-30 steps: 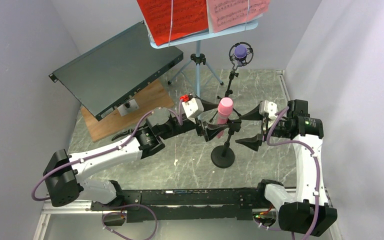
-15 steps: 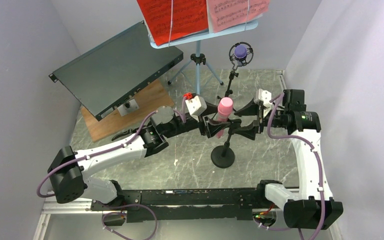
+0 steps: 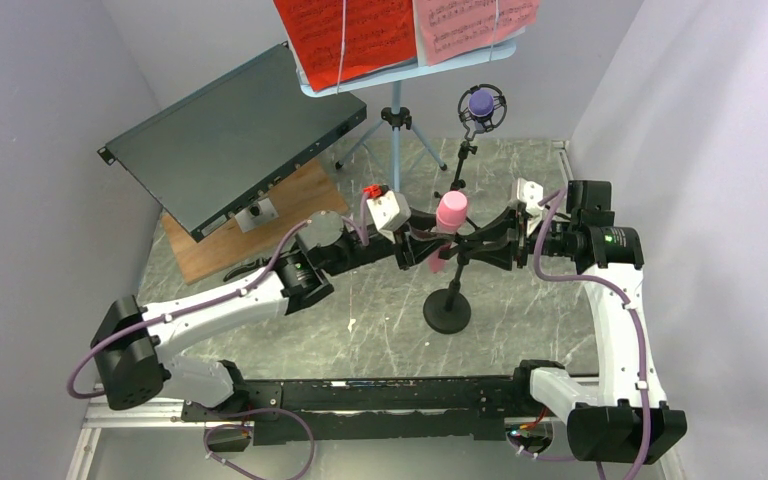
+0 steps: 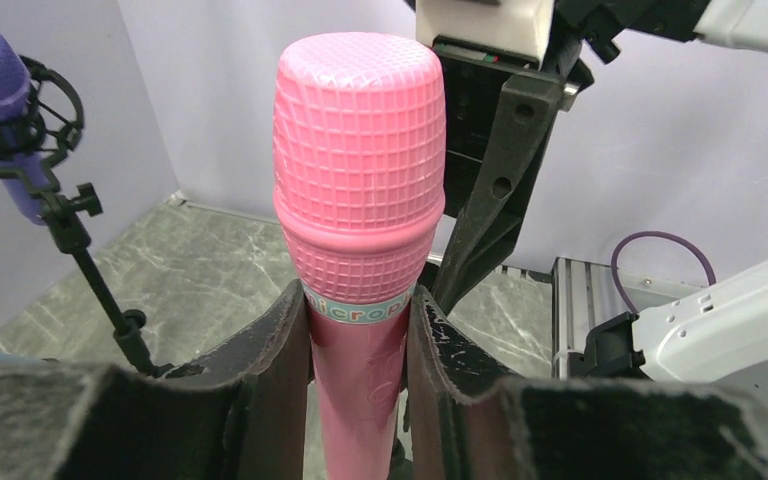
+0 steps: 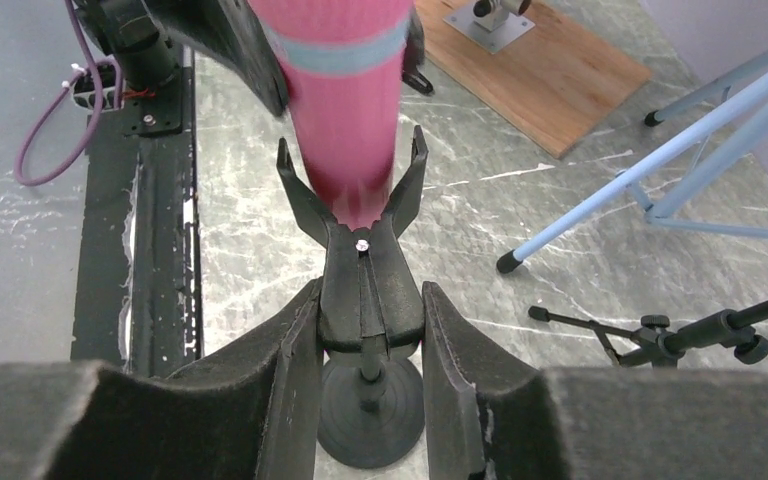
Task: Pack up the instrument practice props
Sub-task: Remove the microphone from the microphone stand, then place the microphone at the center of the board.
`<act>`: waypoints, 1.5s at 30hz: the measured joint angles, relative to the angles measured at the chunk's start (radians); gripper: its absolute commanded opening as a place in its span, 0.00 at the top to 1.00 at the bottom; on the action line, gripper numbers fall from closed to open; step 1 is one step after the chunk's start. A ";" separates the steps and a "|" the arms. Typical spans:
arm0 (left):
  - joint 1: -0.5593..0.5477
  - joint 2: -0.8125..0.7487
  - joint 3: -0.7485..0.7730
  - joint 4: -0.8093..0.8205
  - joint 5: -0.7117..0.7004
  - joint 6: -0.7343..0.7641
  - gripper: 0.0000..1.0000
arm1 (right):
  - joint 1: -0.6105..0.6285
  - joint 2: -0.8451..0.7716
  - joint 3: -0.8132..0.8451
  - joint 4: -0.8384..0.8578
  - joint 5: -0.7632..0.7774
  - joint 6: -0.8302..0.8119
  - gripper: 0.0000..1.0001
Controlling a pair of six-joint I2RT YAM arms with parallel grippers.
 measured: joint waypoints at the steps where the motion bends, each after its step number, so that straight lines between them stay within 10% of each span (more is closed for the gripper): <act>1: 0.000 -0.012 -0.003 -0.007 -0.002 0.005 1.00 | 0.000 0.000 -0.001 0.000 -0.001 -0.005 0.79; 4: 0.000 -0.073 -0.018 -0.039 -0.004 0.026 1.00 | 0.000 -0.002 -0.003 -0.006 -0.006 -0.016 0.67; 8: 0.000 -0.145 -0.018 -0.077 0.000 0.043 1.00 | 0.001 -0.005 -0.005 -0.036 -0.009 -0.054 0.12; 10: 0.000 -0.174 -0.018 -0.102 0.002 0.045 1.00 | 0.002 -0.005 -0.004 -0.063 -0.004 -0.092 0.02; 25: 0.000 -0.206 0.110 -0.342 0.023 -0.068 1.00 | -0.011 0.031 0.303 -0.323 0.031 -0.174 0.01; 38: 0.000 0.048 0.431 -0.261 0.016 -0.212 1.00 | -0.011 0.072 0.457 -0.189 -0.131 0.266 0.03; 45: -0.026 0.146 0.462 -0.232 -0.053 -0.257 1.00 | -0.006 0.071 0.429 -0.040 -0.132 0.446 0.25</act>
